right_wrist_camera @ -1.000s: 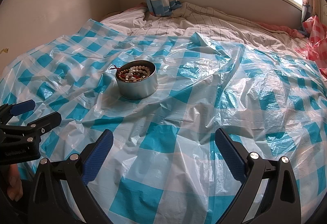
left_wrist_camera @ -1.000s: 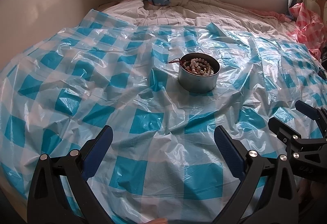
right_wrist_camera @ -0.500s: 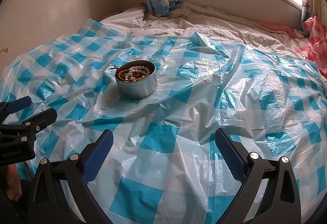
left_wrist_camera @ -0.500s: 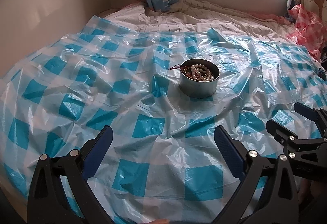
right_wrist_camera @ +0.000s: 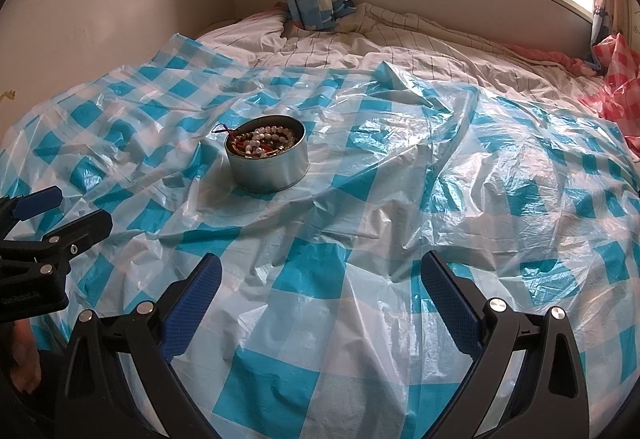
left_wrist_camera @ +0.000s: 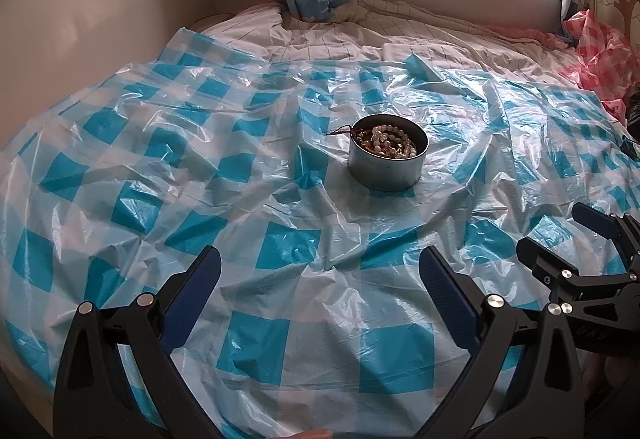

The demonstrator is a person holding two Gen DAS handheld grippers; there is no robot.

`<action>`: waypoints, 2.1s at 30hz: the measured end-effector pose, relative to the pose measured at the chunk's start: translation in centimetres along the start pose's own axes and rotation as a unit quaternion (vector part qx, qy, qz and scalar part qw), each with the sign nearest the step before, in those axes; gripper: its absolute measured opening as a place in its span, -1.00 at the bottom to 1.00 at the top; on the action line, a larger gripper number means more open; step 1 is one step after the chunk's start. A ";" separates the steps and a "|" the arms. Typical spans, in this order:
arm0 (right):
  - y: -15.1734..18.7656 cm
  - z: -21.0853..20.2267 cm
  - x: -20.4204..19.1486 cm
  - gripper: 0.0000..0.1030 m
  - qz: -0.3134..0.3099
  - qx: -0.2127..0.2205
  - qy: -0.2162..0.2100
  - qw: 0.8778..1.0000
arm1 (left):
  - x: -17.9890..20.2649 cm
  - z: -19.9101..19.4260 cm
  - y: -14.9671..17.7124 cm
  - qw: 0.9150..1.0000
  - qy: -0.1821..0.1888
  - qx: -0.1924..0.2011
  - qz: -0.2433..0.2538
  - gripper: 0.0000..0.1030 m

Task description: Organize jewelry

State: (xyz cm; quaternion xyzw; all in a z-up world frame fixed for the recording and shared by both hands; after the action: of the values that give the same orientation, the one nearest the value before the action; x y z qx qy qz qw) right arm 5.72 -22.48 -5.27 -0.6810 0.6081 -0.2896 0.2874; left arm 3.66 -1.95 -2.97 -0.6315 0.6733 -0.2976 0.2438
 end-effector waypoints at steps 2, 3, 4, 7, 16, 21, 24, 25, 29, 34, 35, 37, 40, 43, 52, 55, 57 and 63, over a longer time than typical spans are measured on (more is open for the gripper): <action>0.0 0.0 0.0 0.85 0.000 0.000 0.000 1.000 | -0.1 -0.1 0.0 1.000 0.001 0.001 0.000 0.85; 0.0 0.0 0.0 0.85 0.000 0.000 0.000 1.000 | 0.0 0.0 0.0 1.000 0.000 0.001 0.001 0.85; 0.0 0.0 0.0 0.85 0.000 0.000 0.001 1.000 | 0.0 -0.1 0.0 1.000 0.001 0.003 0.001 0.85; 0.0 0.0 0.0 0.85 0.000 0.000 0.001 1.000 | 0.2 -0.1 -0.1 1.000 0.001 0.003 0.001 0.85; -0.1 0.0 -0.1 0.85 -0.001 0.000 0.001 1.000 | 0.4 0.0 -0.1 1.000 -0.003 0.000 0.003 0.85; 0.0 0.0 0.0 0.85 -0.001 0.000 0.001 1.000 | 0.4 0.1 -0.1 1.000 -0.002 0.000 0.002 0.85; 0.0 -0.1 0.0 0.85 -0.002 0.001 0.001 1.000 | 0.5 0.1 -0.1 1.000 -0.002 -0.001 0.002 0.85; -0.1 0.0 -0.1 0.85 -0.001 0.000 0.001 1.000 | 0.4 0.1 -0.1 1.000 -0.002 0.000 0.002 0.85; -0.1 0.0 -0.1 0.85 -0.002 0.000 0.001 1.000 | 0.4 0.1 -0.1 1.000 -0.001 0.000 0.002 0.85; -0.1 -0.1 -0.1 0.85 -0.002 0.000 0.002 1.000 | 0.7 0.0 -0.1 1.000 0.005 0.002 0.003 0.85; -0.1 0.0 -0.1 0.85 -0.002 0.000 0.001 1.000 | 0.8 0.0 -0.1 1.000 0.004 0.002 0.004 0.85; -0.1 0.0 -0.1 0.85 -0.002 0.000 0.001 1.000 | 0.8 0.0 -0.1 1.000 0.006 0.002 0.003 0.85; -0.1 0.0 0.1 0.85 -0.001 0.000 0.001 1.000 | 1.0 0.0 -0.2 1.000 0.010 0.005 0.002 0.85; -0.1 0.0 0.2 0.85 -0.001 0.000 0.001 1.000 | 1.0 -0.1 -0.2 1.000 0.012 0.006 0.005 0.85; -0.1 0.0 0.7 0.85 0.000 0.000 0.001 1.000 | 1.0 -0.1 -0.4 1.000 0.016 0.008 0.007 0.85; -0.2 0.0 0.6 0.85 -0.001 0.000 0.001 1.000 | 1.0 -0.1 -0.4 1.000 0.017 0.007 0.007 0.85; -0.2 0.0 0.5 0.85 -0.001 0.000 0.001 1.000 | 1.1 -0.1 -0.4 1.000 0.019 0.008 0.006 0.85; -0.2 0.0 0.8 0.85 -0.001 0.000 0.001 1.000 | 1.2 -0.2 -0.5 1.000 0.021 0.009 0.005 0.85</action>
State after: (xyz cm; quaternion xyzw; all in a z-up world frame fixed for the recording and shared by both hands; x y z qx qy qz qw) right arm 5.92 -23.22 -5.12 -0.6818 0.6075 -0.2902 0.2863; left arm 3.82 -3.18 -2.41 -0.6193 0.6789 -0.3156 0.2365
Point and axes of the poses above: each gripper's, at about its wrist camera, not at the fingertips, and z roughly the way its jaws point, x to its right, y to its underside, the point moved 5 cm from there along z, roughly the way its jaws point, and after that the axes turned 11 degrees about y, right-handed, at the moved point
